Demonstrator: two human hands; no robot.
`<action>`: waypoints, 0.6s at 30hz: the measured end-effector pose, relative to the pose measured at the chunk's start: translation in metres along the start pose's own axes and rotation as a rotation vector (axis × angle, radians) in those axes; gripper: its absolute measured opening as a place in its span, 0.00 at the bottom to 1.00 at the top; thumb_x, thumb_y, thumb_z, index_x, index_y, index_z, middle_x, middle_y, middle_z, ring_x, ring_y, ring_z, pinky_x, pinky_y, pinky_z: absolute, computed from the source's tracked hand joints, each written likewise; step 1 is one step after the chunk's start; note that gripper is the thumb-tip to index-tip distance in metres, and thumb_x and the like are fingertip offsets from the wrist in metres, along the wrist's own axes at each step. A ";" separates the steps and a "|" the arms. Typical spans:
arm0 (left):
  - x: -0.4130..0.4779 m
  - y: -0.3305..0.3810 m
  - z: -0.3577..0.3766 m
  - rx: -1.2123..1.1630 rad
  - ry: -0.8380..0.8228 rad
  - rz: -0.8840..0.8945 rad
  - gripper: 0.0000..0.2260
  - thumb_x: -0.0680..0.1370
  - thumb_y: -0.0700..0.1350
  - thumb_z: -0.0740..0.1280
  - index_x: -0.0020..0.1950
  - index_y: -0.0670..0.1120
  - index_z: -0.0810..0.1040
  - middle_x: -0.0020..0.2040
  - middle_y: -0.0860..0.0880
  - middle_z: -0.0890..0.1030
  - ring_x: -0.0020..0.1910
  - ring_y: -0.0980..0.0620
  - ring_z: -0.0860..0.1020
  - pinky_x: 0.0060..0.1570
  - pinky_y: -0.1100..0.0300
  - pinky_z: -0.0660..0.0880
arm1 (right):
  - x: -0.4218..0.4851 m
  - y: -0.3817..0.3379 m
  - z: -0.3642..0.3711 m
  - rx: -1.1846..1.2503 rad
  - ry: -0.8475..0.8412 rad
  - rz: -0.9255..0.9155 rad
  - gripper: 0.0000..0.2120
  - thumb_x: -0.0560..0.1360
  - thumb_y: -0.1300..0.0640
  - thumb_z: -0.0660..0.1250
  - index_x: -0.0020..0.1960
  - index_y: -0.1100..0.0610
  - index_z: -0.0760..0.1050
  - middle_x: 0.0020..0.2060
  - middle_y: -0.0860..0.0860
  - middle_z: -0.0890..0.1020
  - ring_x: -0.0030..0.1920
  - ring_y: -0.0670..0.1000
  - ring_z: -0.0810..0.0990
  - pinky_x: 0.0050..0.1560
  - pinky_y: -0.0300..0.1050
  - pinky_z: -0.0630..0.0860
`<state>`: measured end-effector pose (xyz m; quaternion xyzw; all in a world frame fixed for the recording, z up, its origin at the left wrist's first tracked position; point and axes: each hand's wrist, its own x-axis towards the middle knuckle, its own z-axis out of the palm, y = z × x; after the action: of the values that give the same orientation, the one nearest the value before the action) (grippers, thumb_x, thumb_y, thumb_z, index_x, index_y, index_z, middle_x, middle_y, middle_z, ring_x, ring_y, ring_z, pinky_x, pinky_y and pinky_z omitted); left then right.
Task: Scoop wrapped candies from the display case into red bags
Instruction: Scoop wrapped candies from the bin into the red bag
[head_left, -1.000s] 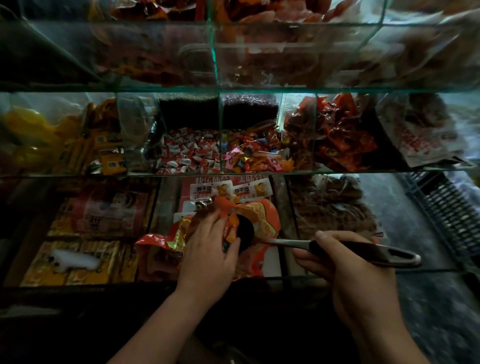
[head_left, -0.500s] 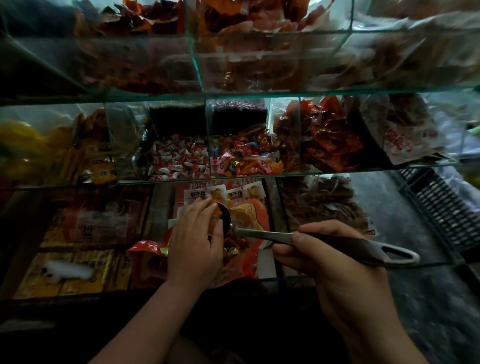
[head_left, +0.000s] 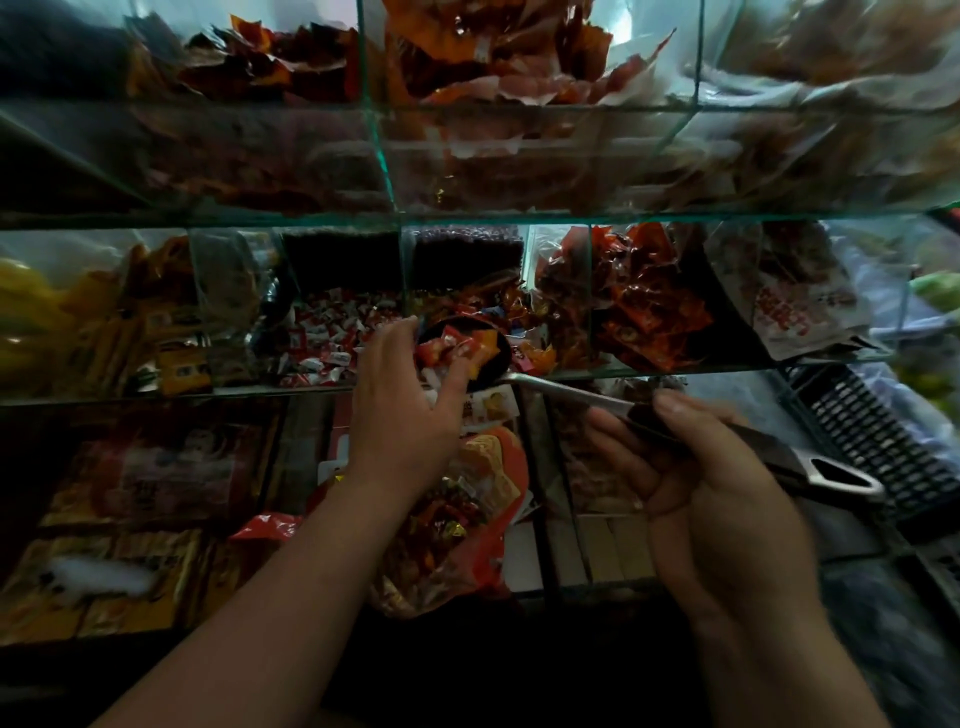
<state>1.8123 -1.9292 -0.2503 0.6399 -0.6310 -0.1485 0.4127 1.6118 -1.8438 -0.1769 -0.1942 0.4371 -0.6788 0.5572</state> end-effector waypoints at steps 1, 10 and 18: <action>-0.001 -0.003 0.001 0.020 -0.026 -0.037 0.29 0.82 0.60 0.59 0.79 0.46 0.62 0.78 0.47 0.64 0.77 0.49 0.60 0.76 0.49 0.61 | 0.009 0.004 0.006 0.005 0.001 -0.020 0.02 0.81 0.65 0.65 0.50 0.61 0.76 0.39 0.56 0.88 0.47 0.61 0.89 0.42 0.45 0.85; -0.007 -0.023 0.001 0.051 -0.314 -0.177 0.42 0.78 0.56 0.66 0.83 0.57 0.42 0.84 0.52 0.49 0.82 0.46 0.54 0.78 0.41 0.59 | 0.116 0.044 0.041 -1.117 -0.264 -0.845 0.09 0.77 0.65 0.71 0.57 0.59 0.80 0.54 0.54 0.82 0.55 0.52 0.81 0.56 0.49 0.80; -0.010 -0.027 -0.003 -0.036 -0.306 -0.156 0.41 0.77 0.53 0.68 0.82 0.59 0.45 0.83 0.55 0.49 0.82 0.52 0.50 0.75 0.54 0.52 | 0.088 0.044 0.023 -1.267 -0.430 -0.989 0.10 0.76 0.65 0.72 0.56 0.63 0.81 0.55 0.58 0.81 0.54 0.55 0.81 0.55 0.47 0.80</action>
<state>1.8318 -1.9223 -0.2713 0.6493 -0.6321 -0.2872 0.3103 1.6282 -1.9339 -0.2191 -0.7662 0.4846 -0.4188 0.0514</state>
